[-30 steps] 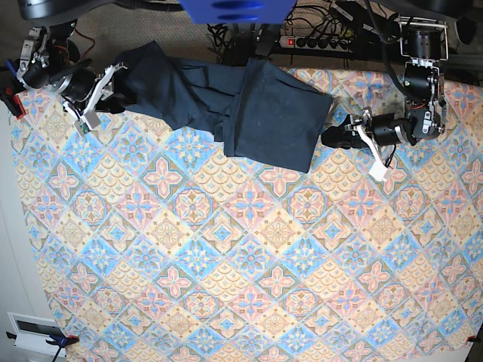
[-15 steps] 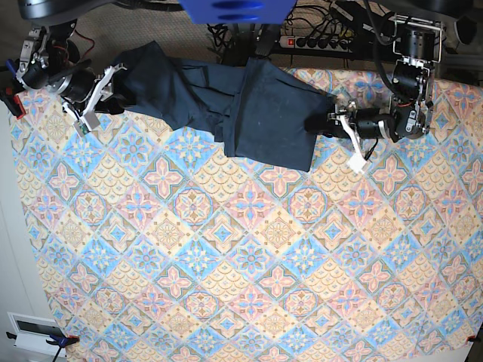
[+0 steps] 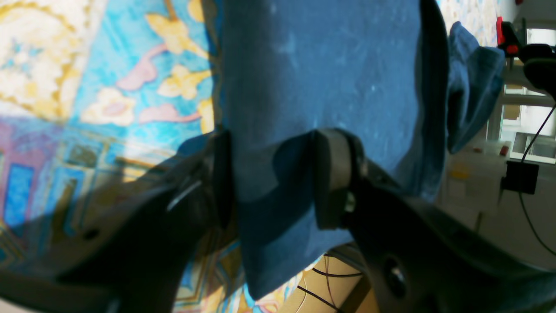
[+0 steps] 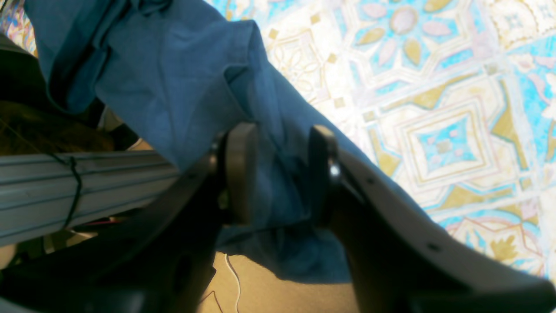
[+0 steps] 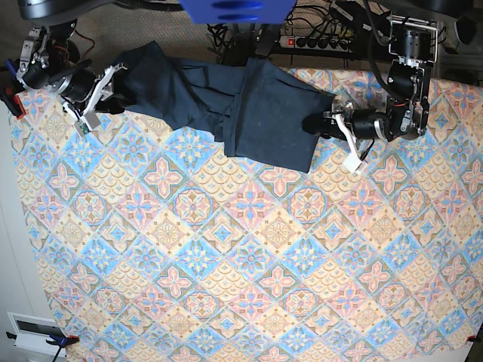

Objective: Layout the t-shirt on the table in an organized manner, then fold the t-shirt properly
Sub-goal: 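Lay the strip end down and open the left gripper, then grasp both ends of the folded shirt with both grippers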

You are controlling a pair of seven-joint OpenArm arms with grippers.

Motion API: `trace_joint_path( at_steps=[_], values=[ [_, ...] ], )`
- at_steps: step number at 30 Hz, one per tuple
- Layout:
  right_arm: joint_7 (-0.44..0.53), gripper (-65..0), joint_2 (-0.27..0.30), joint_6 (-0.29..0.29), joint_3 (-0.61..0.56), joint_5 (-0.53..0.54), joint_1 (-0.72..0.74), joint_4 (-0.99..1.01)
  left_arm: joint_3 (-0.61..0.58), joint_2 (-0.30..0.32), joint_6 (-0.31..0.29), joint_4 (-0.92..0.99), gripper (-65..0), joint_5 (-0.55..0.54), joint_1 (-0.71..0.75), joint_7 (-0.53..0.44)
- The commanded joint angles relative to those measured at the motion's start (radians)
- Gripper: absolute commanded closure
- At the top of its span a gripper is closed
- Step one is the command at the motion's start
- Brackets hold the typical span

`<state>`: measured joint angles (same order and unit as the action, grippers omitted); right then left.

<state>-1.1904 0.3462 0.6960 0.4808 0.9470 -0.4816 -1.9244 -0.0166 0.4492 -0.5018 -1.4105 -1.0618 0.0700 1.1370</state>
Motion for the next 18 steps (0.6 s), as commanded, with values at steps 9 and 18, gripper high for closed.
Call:
trace_joint_path(
  at_steps=[9, 18],
  values=[
    [0.014, -19.1, 0.012, 0.002, 0.006, 0.019, -0.001, -0.017, -0.003, -0.054, -0.002, 0.101, -1.3, 0.162, -0.055, -0.004],
    [0.014, -19.1, 0.012, 0.002, 0.009, 0.019, -0.001, -0.017, 0.094, -0.065, -0.002, 0.144, 0.0, 0.167, -0.071, -0.113]
  ],
)
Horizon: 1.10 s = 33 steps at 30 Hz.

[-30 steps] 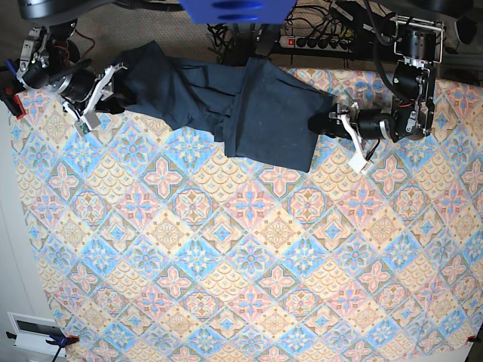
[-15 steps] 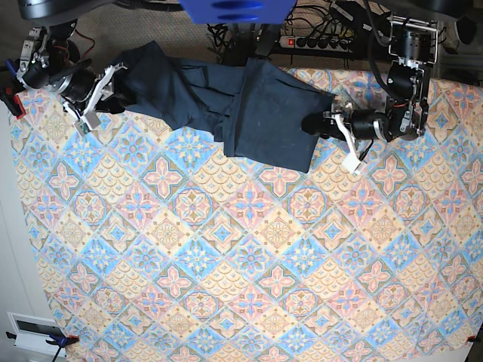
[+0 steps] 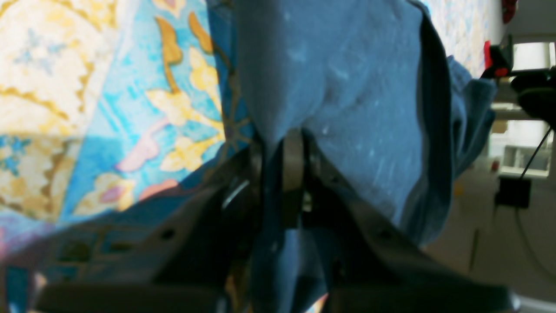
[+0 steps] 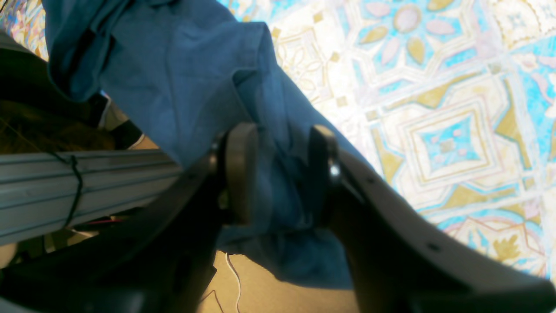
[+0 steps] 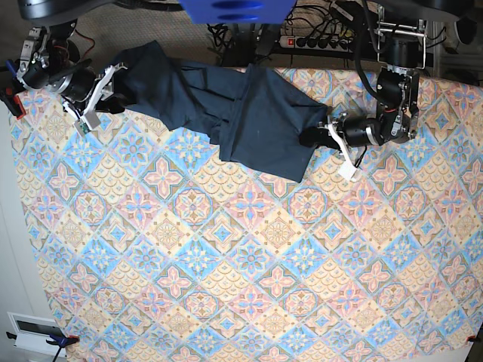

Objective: Layout the t-shirt on the table in an organized manner, then fold the t-shirt properly
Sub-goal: 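Grasp both ends of the folded shirt with both grippers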

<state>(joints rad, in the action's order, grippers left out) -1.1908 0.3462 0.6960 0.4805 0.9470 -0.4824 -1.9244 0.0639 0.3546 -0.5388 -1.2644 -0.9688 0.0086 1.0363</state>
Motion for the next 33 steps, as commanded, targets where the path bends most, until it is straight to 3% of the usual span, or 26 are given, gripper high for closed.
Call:
trace_joint_path(
  at_steps=[1, 5, 13, 19, 25, 28, 33],
  values=[
    [0.015, -19.1, 0.012, 0.002, 0.010, 0.019, 0.000, -0.017, 0.055, 0.030, 0.035, -0.002, 0.0, 0.078, -0.009, -0.012],
    [0.015, -19.1, 0.012, 0.002, 0.010, 0.019, 0.000, -0.017, 0.202, 0.041, 0.035, -0.001, 0.0, 0.080, -0.009, -0.009],
    [0.012, -19.1, 0.012, 0.002, 0.002, 0.019, -0.003, -0.017, 0.360, 0.179, 0.035, -0.001, 0.0, 0.078, 0.024, -0.011],
    [-0.047, -19.4, 0.012, 0.002, -0.096, 0.037, -0.002, -0.017, 0.362, 0.261, 0.029, -0.001, 0.0, 0.078, 0.081, -0.012],
    [-0.030, -23.8, 0.012, 0.002, -0.268, 0.082, 0.006, -0.016, 0.360, 0.255, 0.029, -0.001, 0.0, 0.078, 0.086, -0.009],
    [-0.025, -25.7, 0.009, 0.002, -0.296, 0.083, 0.075, -0.010, 0.322, 0.246, 0.029, -0.001, -1.1, 0.078, 0.086, -0.009],
    [-0.025, -25.8, -0.052, 0.002, -0.303, 0.080, 0.159, 0.009, 0.251, 0.245, 0.029, -0.002, -1.8, 0.078, 0.086, -0.012]
  ],
)
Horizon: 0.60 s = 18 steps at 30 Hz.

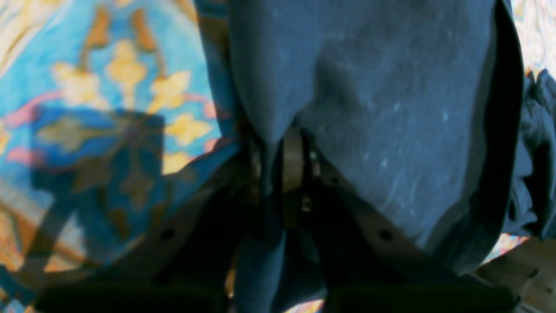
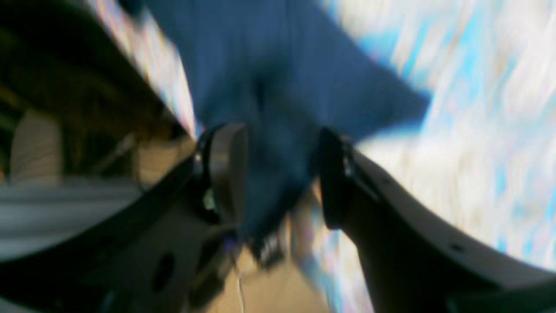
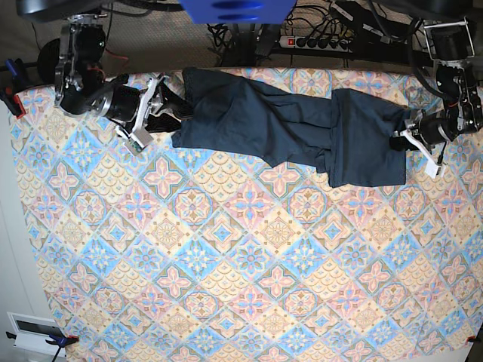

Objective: Layout the t-shirt on the table in an organized manner, then fold the t-shirt properly
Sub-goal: 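Grasp both ends of the folded shirt with both grippers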

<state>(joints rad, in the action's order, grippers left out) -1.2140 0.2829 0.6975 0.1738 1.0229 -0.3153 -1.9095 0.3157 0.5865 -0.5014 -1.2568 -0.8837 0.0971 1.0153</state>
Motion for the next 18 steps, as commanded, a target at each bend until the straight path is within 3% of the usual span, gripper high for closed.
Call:
trace_joint_path(
  at_steps=[1, 6, 18],
  values=[
    [-0.002, -25.9, 0.005, 0.001, 0.003, 0.004, -0.006, 0.011, -0.006, 0.011, -0.009, -0.011, -1.8, -0.007, -0.003, 0.010],
    [0.000, -25.9, -0.023, 0.001, 0.007, 0.003, -0.006, 0.129, -0.025, 0.010, -0.009, -0.013, -1.8, -0.009, -0.003, 0.012],
    [0.064, -25.7, -0.024, 0.001, 0.010, 0.003, 0.061, 0.272, -0.025, 0.011, -0.010, -0.014, -1.9, -0.010, 0.022, 0.010]
  ],
)
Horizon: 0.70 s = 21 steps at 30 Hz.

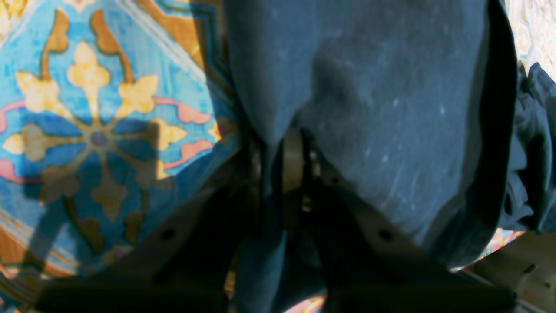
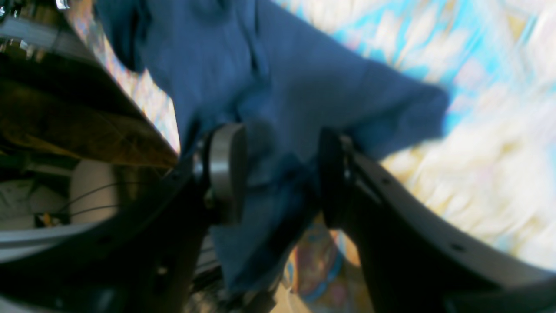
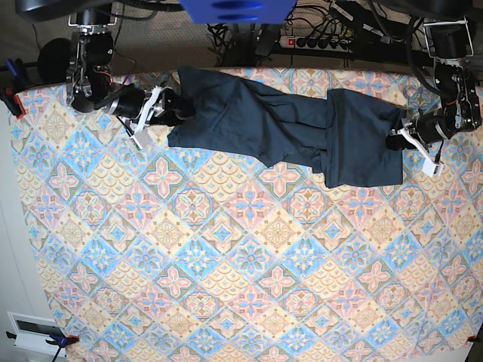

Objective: Layout the t-shirt on the table in an organized manner, then fold the t-shirt properly
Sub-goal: 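Grasp both ends of the folded shirt with both grippers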

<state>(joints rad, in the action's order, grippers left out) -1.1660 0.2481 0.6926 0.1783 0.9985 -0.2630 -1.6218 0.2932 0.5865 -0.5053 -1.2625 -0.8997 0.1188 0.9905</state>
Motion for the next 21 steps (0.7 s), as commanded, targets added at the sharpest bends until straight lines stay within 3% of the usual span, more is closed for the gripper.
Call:
trace_joint_path(
  at_steps=[1, 16, 21],
  values=[
    [0.022, -25.7, 0.010, 0.006, 0.005, 0.027, 0.011, -0.005, -0.002, 0.011, -0.006, -0.009, -1.9, 0.006, 0.000, 0.035],
    [0.067, -25.7, 0.010, 0.006, 0.002, 0.026, 0.008, 0.102, -0.002, 0.010, -0.006, -0.009, -1.8, 0.004, 0.000, 0.035],
    [0.088, -25.7, -0.051, 0.006, -0.003, 0.024, 0.011, 0.157, -0.002, 0.010, -0.008, -0.009, -1.8, 0.004, 0.000, 0.035]
  ],
)
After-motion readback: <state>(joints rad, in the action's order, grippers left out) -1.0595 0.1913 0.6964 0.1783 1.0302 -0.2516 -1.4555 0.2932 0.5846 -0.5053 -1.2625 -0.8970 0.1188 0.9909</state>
